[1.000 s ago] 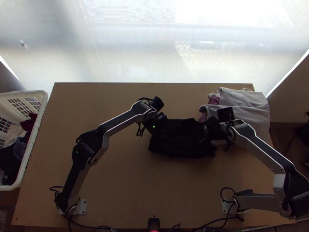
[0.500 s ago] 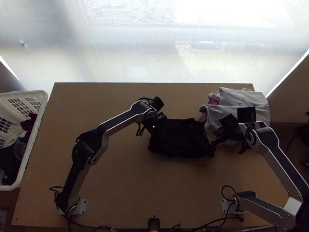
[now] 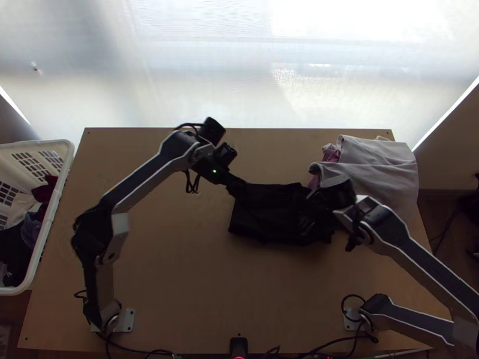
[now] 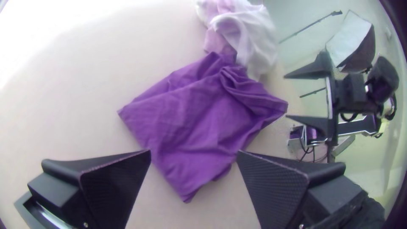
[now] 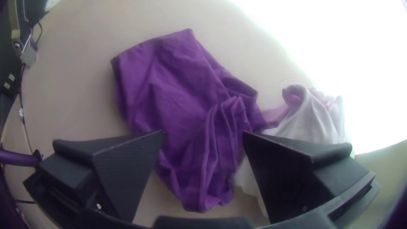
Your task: Fold the t-shirt
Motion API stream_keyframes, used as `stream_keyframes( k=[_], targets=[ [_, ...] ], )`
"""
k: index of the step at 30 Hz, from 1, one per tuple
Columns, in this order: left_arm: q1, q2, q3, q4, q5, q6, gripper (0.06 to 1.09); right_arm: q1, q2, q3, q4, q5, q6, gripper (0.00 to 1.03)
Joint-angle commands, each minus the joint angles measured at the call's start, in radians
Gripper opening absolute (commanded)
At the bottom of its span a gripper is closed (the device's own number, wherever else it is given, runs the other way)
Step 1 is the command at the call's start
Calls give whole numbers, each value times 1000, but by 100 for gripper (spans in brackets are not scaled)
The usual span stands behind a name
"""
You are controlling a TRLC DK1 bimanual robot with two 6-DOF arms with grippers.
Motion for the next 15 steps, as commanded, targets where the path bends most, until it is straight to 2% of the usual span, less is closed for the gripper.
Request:
stream_keyframes(
  k=[1, 4, 9, 15],
  targets=[
    [127, -156, -61, -24, 6, -7, 104, 301, 102, 0, 103, 188, 48, 90],
    [192, -209, -99, -24, 6, 0, 104, 428, 164, -26, 198, 308, 31, 91],
    [275, -287, -125, -32, 6, 5, 104, 565, 286, -31, 313, 383, -2, 91],
    [347, -340, -139, -41, 4, 17, 104, 648, 430, -37, 406, 455, 1, 91]
  ],
)
